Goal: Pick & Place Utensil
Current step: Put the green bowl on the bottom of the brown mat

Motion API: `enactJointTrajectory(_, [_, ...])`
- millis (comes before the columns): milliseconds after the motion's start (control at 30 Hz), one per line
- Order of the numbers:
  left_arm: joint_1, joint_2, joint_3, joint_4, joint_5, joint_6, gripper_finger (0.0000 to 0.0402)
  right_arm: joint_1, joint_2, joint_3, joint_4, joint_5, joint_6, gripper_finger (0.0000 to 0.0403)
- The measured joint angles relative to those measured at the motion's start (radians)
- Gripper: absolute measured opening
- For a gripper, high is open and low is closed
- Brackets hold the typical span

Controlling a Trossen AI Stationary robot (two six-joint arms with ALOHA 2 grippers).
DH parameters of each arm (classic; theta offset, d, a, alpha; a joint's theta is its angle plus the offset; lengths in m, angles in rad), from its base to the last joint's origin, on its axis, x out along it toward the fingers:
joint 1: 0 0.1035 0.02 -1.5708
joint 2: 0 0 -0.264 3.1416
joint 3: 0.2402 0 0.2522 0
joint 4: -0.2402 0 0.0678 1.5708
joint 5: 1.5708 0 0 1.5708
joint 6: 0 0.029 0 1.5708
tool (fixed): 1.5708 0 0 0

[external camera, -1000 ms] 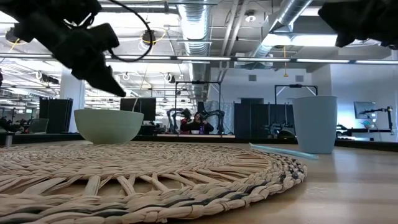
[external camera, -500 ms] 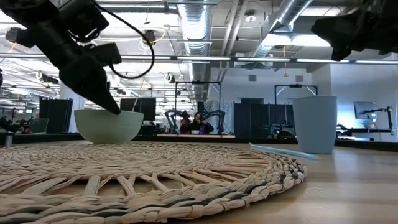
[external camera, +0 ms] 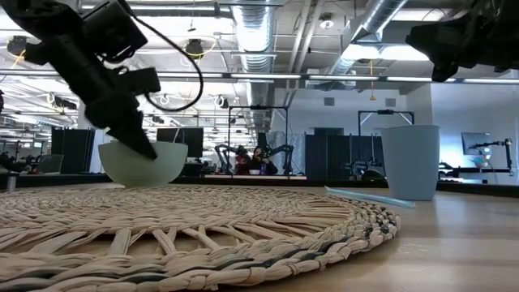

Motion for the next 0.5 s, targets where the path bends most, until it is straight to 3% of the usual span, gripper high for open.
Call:
enactJointTrajectory(233, [-0.083,0.021,0.164,0.008,-0.009,0.043,0.0011,0.000,0.000,0.000,0.000,0.003,0.000,0.0095])
enactJointTrajectory(500, [-0.290,0.169,0.327,0.006,-0.077,0.046,0.0013,0.000,0.000,0.000,0.000,0.003,0.000,0.0095])
